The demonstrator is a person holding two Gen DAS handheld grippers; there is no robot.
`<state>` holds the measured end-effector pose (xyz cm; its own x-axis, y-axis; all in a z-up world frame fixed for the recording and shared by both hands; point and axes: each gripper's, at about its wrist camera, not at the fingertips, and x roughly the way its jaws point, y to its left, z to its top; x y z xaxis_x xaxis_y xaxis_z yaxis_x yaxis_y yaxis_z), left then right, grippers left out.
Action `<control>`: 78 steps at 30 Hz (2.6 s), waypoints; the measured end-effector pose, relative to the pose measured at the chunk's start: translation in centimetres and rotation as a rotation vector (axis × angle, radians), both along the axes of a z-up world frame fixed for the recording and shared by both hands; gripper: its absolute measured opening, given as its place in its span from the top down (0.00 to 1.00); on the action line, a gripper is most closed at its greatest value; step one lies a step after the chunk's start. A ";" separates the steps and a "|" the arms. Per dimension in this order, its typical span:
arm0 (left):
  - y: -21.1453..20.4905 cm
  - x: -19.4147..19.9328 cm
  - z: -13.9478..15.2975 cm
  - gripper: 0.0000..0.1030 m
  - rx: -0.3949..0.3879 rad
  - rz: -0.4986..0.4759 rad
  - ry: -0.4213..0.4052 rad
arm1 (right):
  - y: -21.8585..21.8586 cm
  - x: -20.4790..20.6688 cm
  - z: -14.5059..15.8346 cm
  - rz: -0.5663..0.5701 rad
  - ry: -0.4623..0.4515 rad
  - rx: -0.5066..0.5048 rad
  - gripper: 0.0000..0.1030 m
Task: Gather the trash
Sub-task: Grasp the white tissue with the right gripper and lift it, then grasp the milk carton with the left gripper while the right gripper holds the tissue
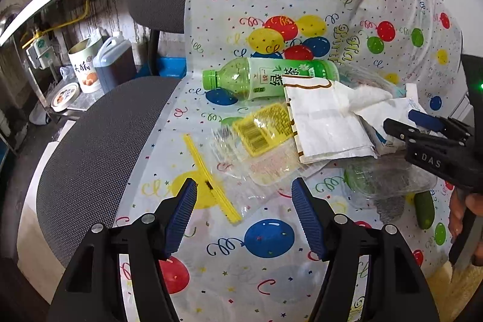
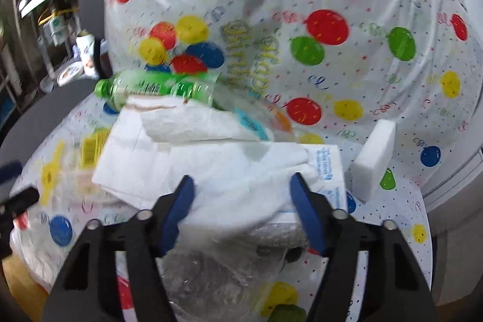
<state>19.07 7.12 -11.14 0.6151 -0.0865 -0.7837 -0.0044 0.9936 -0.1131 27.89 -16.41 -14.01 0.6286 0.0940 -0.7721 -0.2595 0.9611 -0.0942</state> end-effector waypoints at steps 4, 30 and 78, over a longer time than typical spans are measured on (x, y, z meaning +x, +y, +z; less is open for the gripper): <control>0.2 -0.5 0.3 0.36 -0.001 0.005 0.000 | 1.0 -0.4 0.4 0.043 0.013 0.008 0.93; -9.8 -2.5 4.7 0.27 -0.015 -0.201 -0.096 | -18.1 -18.3 11.9 -0.358 -0.420 0.221 0.96; -18.0 -5.0 12.1 0.87 -0.182 -0.441 -0.288 | -22.5 -21.9 9.0 -0.446 -0.343 0.352 0.96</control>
<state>14.09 -10.84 0.97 0.6772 -0.5025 -0.5375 0.4636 0.8587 -0.2187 6.02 -38.91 -5.01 0.8703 -0.0215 -0.4921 0.1587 0.9580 0.2388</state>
